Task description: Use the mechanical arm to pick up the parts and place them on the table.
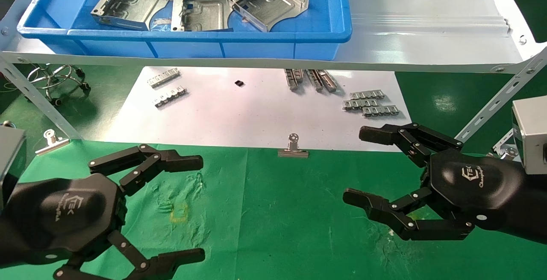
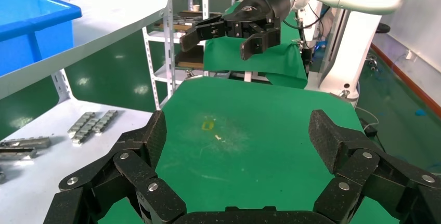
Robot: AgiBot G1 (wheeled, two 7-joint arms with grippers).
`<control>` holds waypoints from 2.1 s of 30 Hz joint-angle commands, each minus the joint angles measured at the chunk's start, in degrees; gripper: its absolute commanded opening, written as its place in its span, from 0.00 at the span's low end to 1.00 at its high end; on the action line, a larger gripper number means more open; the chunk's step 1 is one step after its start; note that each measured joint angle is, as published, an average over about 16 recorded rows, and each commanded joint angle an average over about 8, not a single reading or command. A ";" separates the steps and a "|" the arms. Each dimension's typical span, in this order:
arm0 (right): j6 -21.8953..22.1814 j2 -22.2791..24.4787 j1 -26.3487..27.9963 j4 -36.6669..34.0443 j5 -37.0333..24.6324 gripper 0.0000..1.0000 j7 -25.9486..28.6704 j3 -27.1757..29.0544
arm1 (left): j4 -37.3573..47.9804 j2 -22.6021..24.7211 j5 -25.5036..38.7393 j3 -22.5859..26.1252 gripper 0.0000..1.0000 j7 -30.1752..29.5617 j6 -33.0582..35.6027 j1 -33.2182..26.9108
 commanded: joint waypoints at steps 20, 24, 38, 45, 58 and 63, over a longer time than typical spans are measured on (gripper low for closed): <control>0.00 0.00 0.00 0.00 0.00 0.05 0.00 0.00 | -0.02 0.00 -0.01 0.00 1.00 0.00 0.01 0.01; 0.00 0.00 0.00 0.00 0.00 0.00 0.00 0.00 | 0.09 0.13 0.05 0.00 1.00 -0.01 -0.23 -0.04; 0.00 0.00 0.00 0.00 0.00 0.00 0.00 0.00 | 1.47 6.18 1.78 0.85 1.00 -4.19 -9.74 -5.55; 0.00 0.00 0.00 0.00 0.00 0.00 0.00 0.00 | 6.91 11.08 8.20 3.52 1.00 -7.79 -17.91 -14.05; 0.00 0.00 0.00 0.00 0.00 0.00 0.00 0.00 | 22.75 17.98 24.76 12.14 1.00 -17.50 -26.64 -33.70; 0.00 0.00 0.00 0.00 0.00 0.00 0.00 0.00 | 27.37 18.67 31.54 16.26 0.99 -22.87 -25.12 -41.63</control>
